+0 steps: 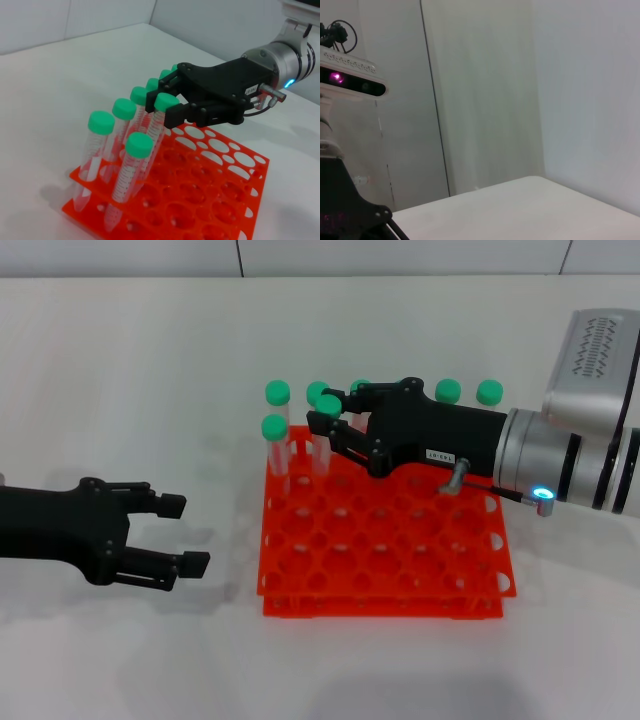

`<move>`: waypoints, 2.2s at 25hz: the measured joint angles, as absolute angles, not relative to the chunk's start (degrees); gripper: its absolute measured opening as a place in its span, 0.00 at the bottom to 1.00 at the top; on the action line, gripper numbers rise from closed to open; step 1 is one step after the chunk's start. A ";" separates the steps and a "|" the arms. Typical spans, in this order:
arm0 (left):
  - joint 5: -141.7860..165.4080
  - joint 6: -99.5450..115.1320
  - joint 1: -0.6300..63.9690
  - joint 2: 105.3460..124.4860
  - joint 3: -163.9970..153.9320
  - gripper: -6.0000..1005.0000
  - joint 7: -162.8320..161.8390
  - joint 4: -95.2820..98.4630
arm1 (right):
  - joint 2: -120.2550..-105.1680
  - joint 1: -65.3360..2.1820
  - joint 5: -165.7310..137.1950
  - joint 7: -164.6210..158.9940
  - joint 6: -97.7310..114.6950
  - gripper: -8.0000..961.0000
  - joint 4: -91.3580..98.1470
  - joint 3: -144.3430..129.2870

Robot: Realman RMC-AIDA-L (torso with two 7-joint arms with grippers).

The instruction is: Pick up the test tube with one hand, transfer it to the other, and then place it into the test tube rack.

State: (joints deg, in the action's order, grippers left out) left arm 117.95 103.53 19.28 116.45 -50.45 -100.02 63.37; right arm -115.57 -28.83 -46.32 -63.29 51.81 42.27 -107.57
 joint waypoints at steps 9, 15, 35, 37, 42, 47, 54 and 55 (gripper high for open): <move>117.95 103.53 19.54 116.45 -50.45 0.88 -100.07 63.37 | -115.53 -28.92 -46.41 -63.28 52.06 0.28 41.80 -107.56; 117.95 103.53 19.61 116.45 -50.45 0.88 -100.09 63.37 | -115.49 -29.30 -46.41 -63.29 52.23 0.29 41.42 -107.47; 117.94 103.00 20.03 116.28 -50.45 0.88 -100.11 62.75 | -115.44 -30.14 -46.34 -63.70 53.58 0.40 40.40 -107.11; 117.94 103.00 20.04 116.28 -50.45 0.88 -100.11 62.75 | -115.42 -30.01 -46.32 -63.66 54.25 0.51 40.59 -106.93; 117.91 103.00 20.04 116.28 -50.26 0.88 -99.93 62.76 | -115.12 -29.16 -46.31 -63.75 56.94 0.59 40.76 -105.38; 117.57 103.22 19.92 116.48 -48.53 0.88 -99.24 62.76 | -114.60 -27.08 -46.82 -63.83 61.47 0.61 41.64 -102.34; 116.27 103.01 19.93 116.75 -48.18 0.88 -98.42 62.75 | -112.04 -22.79 -60.69 -72.90 63.39 0.62 48.27 -92.39; 115.77 102.98 20.01 116.76 -48.17 0.88 -98.30 62.75 | -111.86 -22.37 -63.39 -74.69 63.94 0.62 49.03 -90.44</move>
